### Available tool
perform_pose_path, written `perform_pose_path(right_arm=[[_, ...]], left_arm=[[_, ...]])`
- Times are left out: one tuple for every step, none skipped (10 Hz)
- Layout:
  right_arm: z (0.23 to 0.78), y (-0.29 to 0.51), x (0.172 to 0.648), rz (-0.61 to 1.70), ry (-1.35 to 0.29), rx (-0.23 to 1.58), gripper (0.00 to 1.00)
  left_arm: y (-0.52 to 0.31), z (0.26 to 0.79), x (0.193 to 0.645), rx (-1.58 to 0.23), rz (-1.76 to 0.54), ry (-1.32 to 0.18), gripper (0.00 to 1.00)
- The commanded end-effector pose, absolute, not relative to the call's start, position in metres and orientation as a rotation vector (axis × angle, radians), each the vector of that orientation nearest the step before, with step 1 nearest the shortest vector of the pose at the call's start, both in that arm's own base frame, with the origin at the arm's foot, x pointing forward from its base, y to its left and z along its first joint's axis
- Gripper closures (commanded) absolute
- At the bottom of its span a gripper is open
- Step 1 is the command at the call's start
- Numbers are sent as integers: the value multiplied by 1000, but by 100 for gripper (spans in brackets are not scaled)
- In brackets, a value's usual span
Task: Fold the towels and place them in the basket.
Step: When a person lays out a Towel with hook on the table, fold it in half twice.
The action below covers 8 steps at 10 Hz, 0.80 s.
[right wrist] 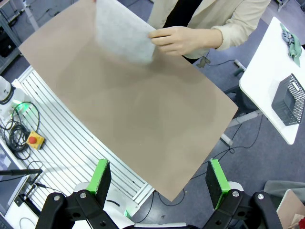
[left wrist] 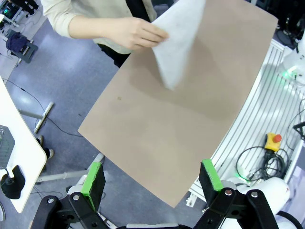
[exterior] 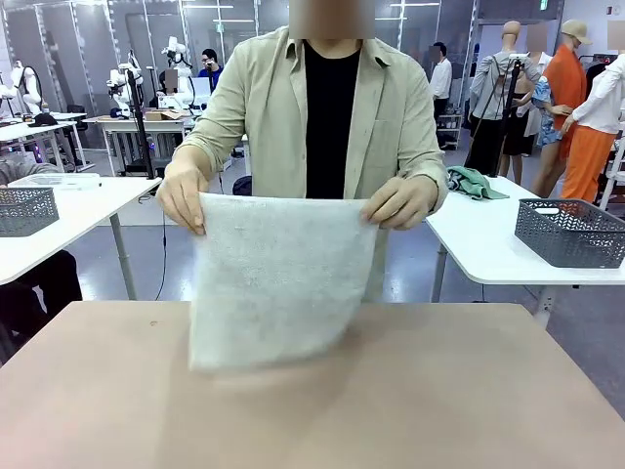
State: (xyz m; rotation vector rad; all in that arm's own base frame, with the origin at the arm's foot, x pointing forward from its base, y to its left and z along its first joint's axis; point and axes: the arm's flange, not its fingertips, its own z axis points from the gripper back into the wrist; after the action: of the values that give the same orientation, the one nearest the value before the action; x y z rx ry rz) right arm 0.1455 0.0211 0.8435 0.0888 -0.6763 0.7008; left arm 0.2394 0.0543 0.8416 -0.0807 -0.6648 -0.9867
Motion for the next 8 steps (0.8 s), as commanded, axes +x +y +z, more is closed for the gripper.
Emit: perform_pose_path(right_arm=[[844, 22, 145, 709, -683, 94, 0], [844, 22, 145, 709, -683, 94, 0], [844, 22, 145, 709, -683, 94, 0], [844, 22, 145, 709, -683, 94, 0], [844, 22, 145, 709, -683, 94, 0], [844, 22, 145, 709, -683, 94, 0], [844, 22, 145, 709, -683, 94, 0], [844, 22, 145, 709, -683, 94, 0]], left_arm=[[53, 842, 238, -85, -1002, -671, 0], [53, 842, 238, -85, -1002, -671, 0], [53, 842, 238, -85, -1002, -671, 0], [53, 842, 238, -85, -1002, -671, 0], [53, 842, 238, -85, -1002, -671, 0], [53, 842, 238, -85, -1002, -671, 0], [53, 842, 238, -85, -1002, -671, 0], [53, 842, 238, -85, -1002, -671, 0]])
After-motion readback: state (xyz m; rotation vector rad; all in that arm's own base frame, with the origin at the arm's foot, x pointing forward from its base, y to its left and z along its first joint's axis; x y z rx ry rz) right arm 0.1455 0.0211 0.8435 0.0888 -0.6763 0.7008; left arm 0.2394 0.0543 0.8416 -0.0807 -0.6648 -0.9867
